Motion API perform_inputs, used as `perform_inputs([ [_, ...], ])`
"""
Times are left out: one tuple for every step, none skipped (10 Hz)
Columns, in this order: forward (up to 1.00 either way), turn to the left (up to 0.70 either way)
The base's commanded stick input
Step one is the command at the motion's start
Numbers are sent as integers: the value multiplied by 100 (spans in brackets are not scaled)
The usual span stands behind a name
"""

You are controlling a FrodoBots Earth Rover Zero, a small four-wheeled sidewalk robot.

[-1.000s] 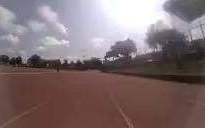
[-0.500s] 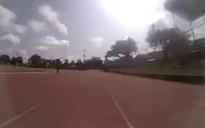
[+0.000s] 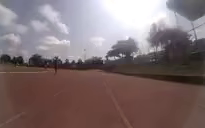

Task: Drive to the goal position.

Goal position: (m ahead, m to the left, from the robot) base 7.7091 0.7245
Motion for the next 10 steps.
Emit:
perform_inputs([
  [70, 0],
  [70, 0],
  [70, 0],
  [70, 0],
  [70, 0],
  [70, 0],
  [70, 0],
  [70, 0],
  [70, 0],
  [70, 0],
])
